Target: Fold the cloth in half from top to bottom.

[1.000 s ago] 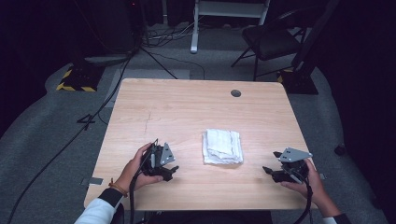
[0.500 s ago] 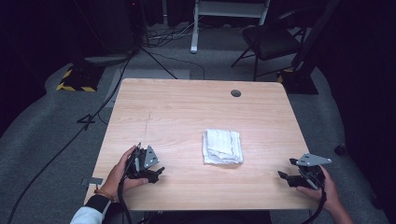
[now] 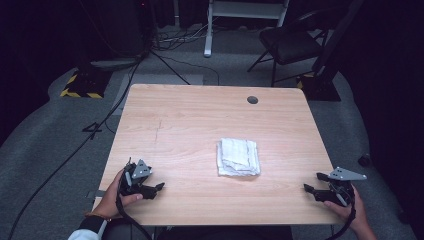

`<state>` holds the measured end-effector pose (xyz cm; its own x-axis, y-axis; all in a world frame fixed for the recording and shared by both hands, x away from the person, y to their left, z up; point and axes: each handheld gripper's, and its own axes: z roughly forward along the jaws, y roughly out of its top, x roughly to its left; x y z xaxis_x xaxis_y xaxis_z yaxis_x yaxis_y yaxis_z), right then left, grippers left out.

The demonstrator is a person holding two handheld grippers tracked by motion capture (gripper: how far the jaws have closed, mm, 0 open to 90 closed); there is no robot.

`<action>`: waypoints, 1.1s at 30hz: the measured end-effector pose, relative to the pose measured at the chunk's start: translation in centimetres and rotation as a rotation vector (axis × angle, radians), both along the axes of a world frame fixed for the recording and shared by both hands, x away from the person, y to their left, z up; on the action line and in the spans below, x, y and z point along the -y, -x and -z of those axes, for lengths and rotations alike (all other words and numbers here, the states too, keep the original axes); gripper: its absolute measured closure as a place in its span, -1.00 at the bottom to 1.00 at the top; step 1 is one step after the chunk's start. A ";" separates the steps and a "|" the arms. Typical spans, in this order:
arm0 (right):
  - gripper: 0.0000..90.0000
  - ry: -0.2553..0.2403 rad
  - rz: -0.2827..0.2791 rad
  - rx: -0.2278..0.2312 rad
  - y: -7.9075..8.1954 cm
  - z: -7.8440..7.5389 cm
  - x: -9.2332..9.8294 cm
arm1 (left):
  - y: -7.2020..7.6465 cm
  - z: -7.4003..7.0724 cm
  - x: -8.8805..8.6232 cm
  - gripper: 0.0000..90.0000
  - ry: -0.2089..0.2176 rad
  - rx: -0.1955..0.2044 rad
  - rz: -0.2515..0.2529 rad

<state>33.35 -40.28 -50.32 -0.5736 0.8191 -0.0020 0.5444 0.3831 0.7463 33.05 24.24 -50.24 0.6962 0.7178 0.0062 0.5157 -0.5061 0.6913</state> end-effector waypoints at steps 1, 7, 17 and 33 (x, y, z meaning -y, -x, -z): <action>-0.47 -0.001 0.007 -0.001 0.0 0.0 0.0 | 0.0 0.1 -0.1 -0.55 0.020 -0.011 -0.014; -0.47 0.000 0.010 -0.001 0.0 0.0 0.0 | -0.1 0.1 0.0 -0.61 0.014 -0.012 -0.029; -0.47 0.001 0.028 0.000 -0.1 0.0 0.0 | -0.1 0.1 0.0 -0.62 0.007 -0.005 -0.032; -0.47 0.001 0.028 -0.001 -0.1 0.0 0.0 | 0.0 0.1 0.0 -0.62 0.015 -0.013 -0.040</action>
<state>33.42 -40.29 -50.33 -0.5506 0.8347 -0.0025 0.5552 0.3685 0.7456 33.08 24.26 -50.39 0.6671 0.7448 -0.0136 0.5442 -0.4747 0.6917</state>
